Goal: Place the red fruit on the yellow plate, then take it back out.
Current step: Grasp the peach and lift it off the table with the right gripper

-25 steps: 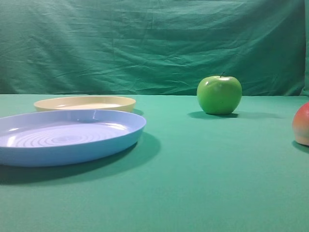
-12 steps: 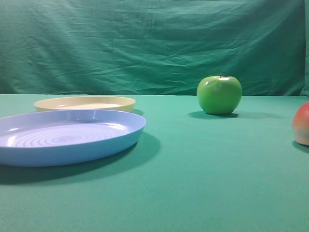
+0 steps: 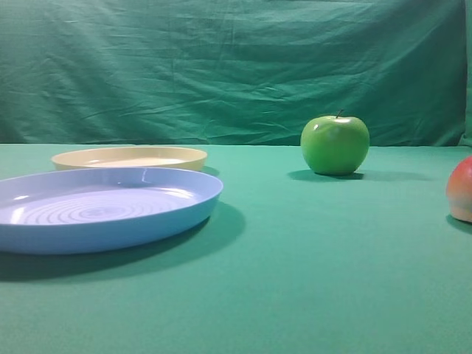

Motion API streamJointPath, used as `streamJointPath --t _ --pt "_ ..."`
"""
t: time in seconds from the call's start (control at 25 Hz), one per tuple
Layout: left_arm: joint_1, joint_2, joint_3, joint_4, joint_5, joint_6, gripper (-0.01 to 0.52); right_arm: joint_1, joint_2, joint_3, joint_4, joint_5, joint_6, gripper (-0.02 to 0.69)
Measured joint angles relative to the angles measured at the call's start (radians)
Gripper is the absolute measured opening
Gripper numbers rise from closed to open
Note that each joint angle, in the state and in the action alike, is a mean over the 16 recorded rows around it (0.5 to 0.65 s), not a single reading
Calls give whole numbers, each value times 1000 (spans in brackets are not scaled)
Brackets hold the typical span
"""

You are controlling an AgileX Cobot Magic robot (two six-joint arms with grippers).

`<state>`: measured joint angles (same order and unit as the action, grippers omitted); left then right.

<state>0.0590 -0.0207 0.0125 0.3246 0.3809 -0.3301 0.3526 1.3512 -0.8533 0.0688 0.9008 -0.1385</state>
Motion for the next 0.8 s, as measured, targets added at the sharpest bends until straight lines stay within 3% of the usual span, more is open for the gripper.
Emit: streamJointPath --t 0.24,0.4,0.8 --pt "0 0 0 0 0 0 0 25 149 -2 -18 -103 -8 666" --pt "0 0 0 0 0 0 0 31 226 -3 -27 -150 -9 627" --pt "0 0 0 0 0 0 0 31 311 -53 -22 -158 -7 362"
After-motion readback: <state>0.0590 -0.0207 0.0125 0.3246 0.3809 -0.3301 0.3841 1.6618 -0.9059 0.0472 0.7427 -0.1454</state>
